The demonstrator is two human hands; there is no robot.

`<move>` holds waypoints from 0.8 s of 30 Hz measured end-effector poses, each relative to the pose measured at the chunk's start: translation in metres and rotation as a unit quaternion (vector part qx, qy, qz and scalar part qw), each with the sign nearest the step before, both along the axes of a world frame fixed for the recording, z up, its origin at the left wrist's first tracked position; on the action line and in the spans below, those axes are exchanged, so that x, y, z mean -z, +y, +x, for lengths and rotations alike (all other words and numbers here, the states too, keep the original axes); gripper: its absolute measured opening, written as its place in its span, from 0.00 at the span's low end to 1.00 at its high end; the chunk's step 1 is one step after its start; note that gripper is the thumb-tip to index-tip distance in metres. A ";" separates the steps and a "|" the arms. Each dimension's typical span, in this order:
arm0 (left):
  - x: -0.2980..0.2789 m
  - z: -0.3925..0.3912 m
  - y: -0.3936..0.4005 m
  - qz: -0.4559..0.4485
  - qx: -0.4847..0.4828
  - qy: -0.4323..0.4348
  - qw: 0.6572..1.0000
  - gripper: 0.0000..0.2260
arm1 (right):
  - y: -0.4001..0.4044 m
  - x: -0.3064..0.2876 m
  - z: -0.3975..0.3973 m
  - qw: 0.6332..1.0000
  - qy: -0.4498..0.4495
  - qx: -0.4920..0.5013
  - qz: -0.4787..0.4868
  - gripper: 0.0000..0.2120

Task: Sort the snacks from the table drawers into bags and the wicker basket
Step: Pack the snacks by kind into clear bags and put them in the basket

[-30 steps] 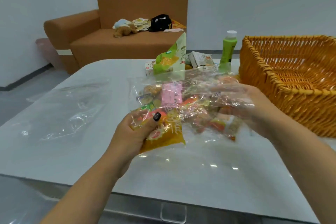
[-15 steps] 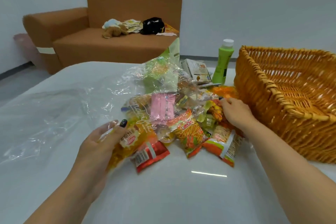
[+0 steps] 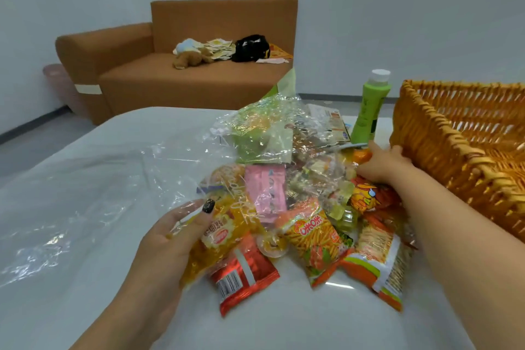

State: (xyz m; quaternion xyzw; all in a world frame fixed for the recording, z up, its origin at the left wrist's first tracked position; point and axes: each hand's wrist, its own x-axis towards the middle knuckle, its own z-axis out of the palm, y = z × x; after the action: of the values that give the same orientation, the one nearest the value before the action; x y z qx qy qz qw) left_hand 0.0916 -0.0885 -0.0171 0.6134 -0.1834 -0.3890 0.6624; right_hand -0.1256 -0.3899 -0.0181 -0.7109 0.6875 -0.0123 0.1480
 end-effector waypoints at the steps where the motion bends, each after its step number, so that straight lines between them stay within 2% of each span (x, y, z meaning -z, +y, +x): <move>1: 0.001 0.000 -0.001 -0.002 -0.004 0.001 1.000 0.10 | -0.003 0.001 0.004 1.000 0.020 -0.001 0.000 0.36; 3: 0.001 -0.001 -0.002 -0.006 -0.007 0.005 1.000 0.11 | -0.004 0.004 0.010 0.999 0.021 0.021 -0.015 0.32; 6: -0.002 -0.004 -0.001 -0.014 -0.007 0.004 1.000 0.12 | 0.008 0.008 0.008 0.997 -0.037 0.051 -0.054 0.25; 10: -0.011 -0.004 0.006 -0.030 -0.010 0.006 0.999 0.14 | 0.037 -0.004 -0.005 0.974 -0.074 0.009 -0.216 0.17; 14: -0.021 -0.009 0.019 -0.055 -0.009 0.013 0.998 0.13 | 0.077 -0.036 -0.010 0.889 -0.151 -0.068 -0.428 0.16; 17: -0.031 -0.014 0.032 -0.080 -0.008 0.012 0.997 0.14 | 0.104 -0.066 -0.015 0.812 -0.257 -0.118 -0.511 0.18; 20: -0.041 -0.015 0.044 -0.107 -0.019 0.019 0.994 0.18 | 0.138 -0.086 -0.020 0.788 -0.380 -0.103 -0.473 0.17; 22: -0.046 -0.014 0.053 -0.125 -0.031 0.034 0.991 0.18 | 0.169 -0.082 -0.028 0.815 -0.446 -0.078 -0.361 0.16; 24: -0.050 -0.014 0.062 -0.137 -0.036 0.055 0.988 0.18 | 0.204 -0.066 -0.038 0.859 -0.421 -0.088 -0.275 0.16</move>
State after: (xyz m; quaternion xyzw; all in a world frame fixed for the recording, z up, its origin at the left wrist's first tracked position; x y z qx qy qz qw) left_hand 0.0775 -0.0262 0.0326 0.5008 -0.1758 -0.3692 0.7629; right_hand -0.1637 -0.1862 0.0482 -0.7072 0.4624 -0.4865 0.2222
